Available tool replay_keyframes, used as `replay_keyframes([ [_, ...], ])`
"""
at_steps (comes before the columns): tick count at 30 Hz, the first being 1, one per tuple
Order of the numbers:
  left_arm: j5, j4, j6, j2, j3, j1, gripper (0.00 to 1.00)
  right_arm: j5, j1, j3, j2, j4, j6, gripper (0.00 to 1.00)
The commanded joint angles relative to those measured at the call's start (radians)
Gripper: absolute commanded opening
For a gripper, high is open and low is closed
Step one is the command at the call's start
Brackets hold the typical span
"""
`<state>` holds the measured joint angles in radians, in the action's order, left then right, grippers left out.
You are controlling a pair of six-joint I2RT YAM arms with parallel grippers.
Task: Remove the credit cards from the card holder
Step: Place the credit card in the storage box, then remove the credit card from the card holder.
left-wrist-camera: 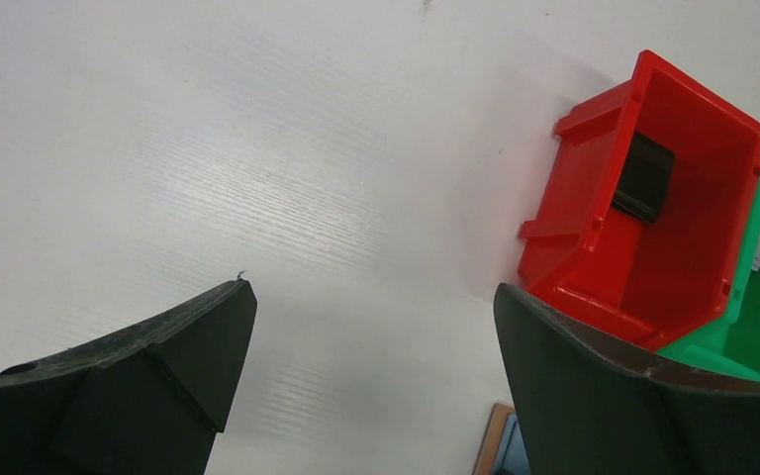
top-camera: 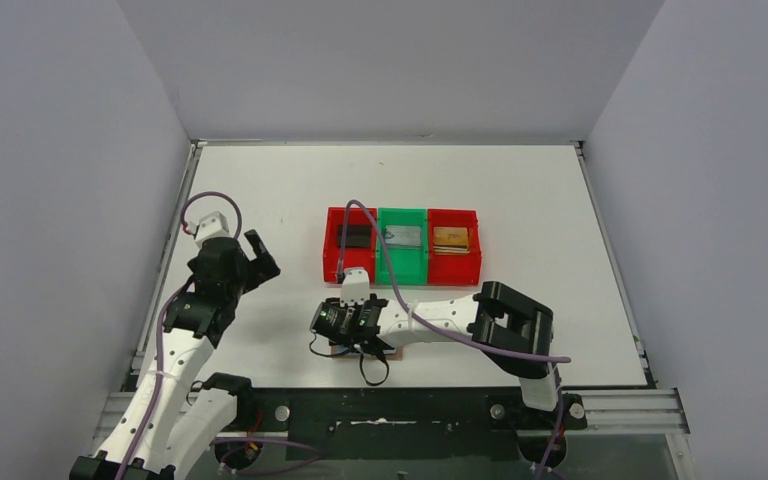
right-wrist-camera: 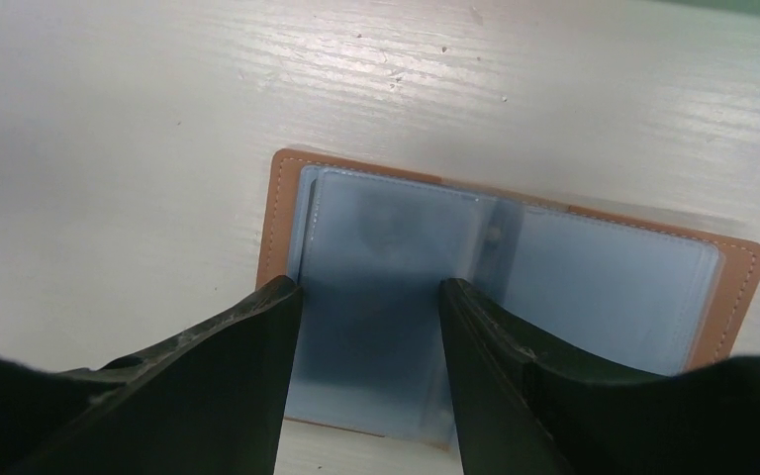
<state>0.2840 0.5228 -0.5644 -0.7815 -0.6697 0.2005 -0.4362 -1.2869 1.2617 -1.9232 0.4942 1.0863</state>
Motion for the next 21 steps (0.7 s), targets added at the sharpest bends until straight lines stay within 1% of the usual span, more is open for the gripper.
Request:
replay_keyframes([
  [1,-0.003,-0.027,0.000,0.012,-0.004,-0.007,0.93,0.016,0.015,0.012,-0.030,0.006,0.009,0.53],
  [3,-0.004,-0.030,0.000,0.012,-0.003,-0.007,0.93,0.017,0.017,0.005,-0.027,0.003,0.012,0.48],
  [8,-0.008,-0.030,0.001,0.013,-0.002,-0.007,0.93,0.022,0.022,-0.024,-0.005,-0.028,0.011,0.31],
  [15,-0.021,-0.035,0.003,0.009,0.001,-0.007,0.93,0.036,0.029,-0.057,0.037,-0.094,-0.010,0.20],
  [17,-0.025,-0.036,0.003,0.008,0.003,-0.007,0.93,0.038,0.032,-0.065,0.053,-0.108,-0.011,0.19],
  [19,-0.026,-0.037,0.004,0.007,0.002,-0.007,0.93,0.036,0.032,-0.087,0.079,-0.138,-0.022,0.20],
  [21,-0.029,-0.038,0.005,0.006,0.003,-0.007,0.93,0.046,0.036,-0.111,0.110,-0.180,-0.032,0.28],
])
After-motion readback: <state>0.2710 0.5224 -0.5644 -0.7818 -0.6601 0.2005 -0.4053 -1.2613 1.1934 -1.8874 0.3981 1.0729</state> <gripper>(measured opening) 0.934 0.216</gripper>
